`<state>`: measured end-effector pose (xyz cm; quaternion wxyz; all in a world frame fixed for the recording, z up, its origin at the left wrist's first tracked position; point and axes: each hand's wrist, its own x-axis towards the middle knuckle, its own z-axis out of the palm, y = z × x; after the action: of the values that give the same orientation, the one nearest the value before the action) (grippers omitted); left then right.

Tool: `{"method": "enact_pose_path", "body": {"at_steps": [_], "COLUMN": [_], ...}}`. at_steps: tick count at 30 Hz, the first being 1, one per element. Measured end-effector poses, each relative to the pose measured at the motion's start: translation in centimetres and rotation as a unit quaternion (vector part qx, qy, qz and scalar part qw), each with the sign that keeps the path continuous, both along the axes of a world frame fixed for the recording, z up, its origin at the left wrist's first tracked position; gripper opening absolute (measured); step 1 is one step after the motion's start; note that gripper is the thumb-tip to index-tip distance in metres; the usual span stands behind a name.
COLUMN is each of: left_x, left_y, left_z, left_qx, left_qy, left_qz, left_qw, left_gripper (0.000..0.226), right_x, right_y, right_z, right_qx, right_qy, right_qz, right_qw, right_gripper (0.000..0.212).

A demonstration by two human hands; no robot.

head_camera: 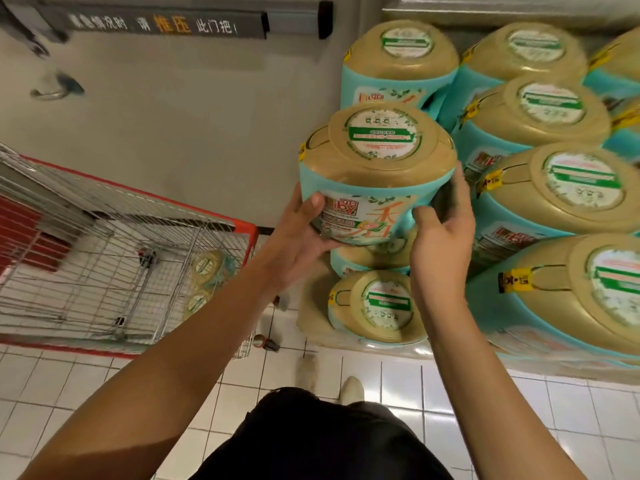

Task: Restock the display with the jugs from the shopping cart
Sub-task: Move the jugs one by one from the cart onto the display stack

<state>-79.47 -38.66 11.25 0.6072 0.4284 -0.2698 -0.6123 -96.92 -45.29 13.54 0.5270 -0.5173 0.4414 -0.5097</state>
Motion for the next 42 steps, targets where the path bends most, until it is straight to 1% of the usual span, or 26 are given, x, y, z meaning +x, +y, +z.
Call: {"method": "enact_pose_path", "body": {"at_steps": [3,7,9,12,15,17,19,22,24,26,29,31,33,35,36,38,39,40,42], "left_x": [0.8,1.7,2.1,2.3,2.6,2.9,3.1,3.1,3.2,3.5,3.7,3.5,3.3,3.1,3.0,3.1,3.3,3.6,4.3], "left_y": [-2.6,-5.4,-6.5,-7.6,-8.3,-8.5,-8.5,-8.9,-9.3,-9.5,-9.7,-9.6,-9.5,-9.5,-9.5,-9.7,-9.9,-10.0,-10.2], "left_z": [-0.4,-0.7,-1.1,-1.7,-2.4,-3.2,-3.7,-4.0,-4.0,-4.1,-4.4,-4.2,-4.0,-3.9,-3.9,-4.1,-4.1,-4.1,-4.1], "left_qx": [-0.004,-0.011,-0.015,-0.016,-0.020,-0.033,-0.032,-0.012,-0.009,-0.008,-0.001,0.004,0.007,0.000,-0.002,-0.004,-0.003,0.000,0.012], "left_qy": [0.008,0.009,-0.006,-0.055,-0.059,-0.062,-0.069,-0.107,-0.130,-0.153,-0.201,-0.230,-0.243,-0.236,-0.230,-0.222,-0.227,-0.240,-0.268], "left_qz": [0.013,0.017,0.019,0.019,0.007,-0.004,-0.008,0.006,0.011,0.009,0.016,0.025,0.034,0.038,0.035,0.017,0.002,-0.014,-0.044], "left_qw": [1.000,1.000,1.000,0.998,0.998,0.998,0.997,0.994,0.991,0.988,0.979,0.973,0.969,0.971,0.973,0.975,0.974,0.971,0.962], "left_gripper": [0.117,0.117,0.114,0.111,0.093,0.080,0.077,0.082,0.089,0.092,0.083,0.082,0.086,0.087,0.083,0.063,0.053,0.048,0.050], "right_x": [1.3,2.4,2.6,2.5,2.3,2.2,2.4,3.3,3.8,4.0,4.1,4.0,3.9,3.8,3.8,3.8,3.8,3.8,3.7], "right_y": [-0.2,-1.5,-2.4,-3.5,-3.9,-4.0,-4.0,-3.7,-3.7,-4.0,-4.2,-4.2,-4.3,-4.4,-4.3,-4.2,-4.1,-4.1,-4.1], "right_z": [-0.1,0.2,0.0,-0.6,-1.5,-2.1,-2.5,-2.9,-3.0,-3.1,-3.5,-4.0,-4.3,-4.5,-4.6,-4.6,-4.5,-4.5,-4.4], "right_qx": [-0.010,-0.012,-0.013,-0.012,-0.027,-0.028,-0.026,-0.043,-0.048,-0.049,-0.063,-0.068,-0.072,-0.071,-0.069,-0.066,-0.065,-0.064,-0.065], "right_qy": [0.009,0.017,0.039,0.074,0.114,0.110,0.095,0.108,0.126,0.133,0.159,0.174,0.183,0.183,0.184,0.192,0.195,0.196,0.201], "right_qz": [-0.012,-0.001,0.004,0.005,-0.003,-0.011,-0.020,-0.030,-0.046,-0.058,-0.070,-0.074,-0.074,-0.072,-0.073,-0.075,-0.076,-0.075,-0.074], "right_qw": [1.000,1.000,0.999,0.997,0.993,0.993,0.995,0.993,0.990,0.988,0.983,0.980,0.978,0.978,0.978,0.976,0.976,0.976,0.975], "right_gripper": [0.076,0.087,0.099,0.117,0.124,0.120,0.109,0.081,0.071,0.068,0.065,0.063,0.061,0.059,0.059,0.058,0.058,0.057,0.056]}}
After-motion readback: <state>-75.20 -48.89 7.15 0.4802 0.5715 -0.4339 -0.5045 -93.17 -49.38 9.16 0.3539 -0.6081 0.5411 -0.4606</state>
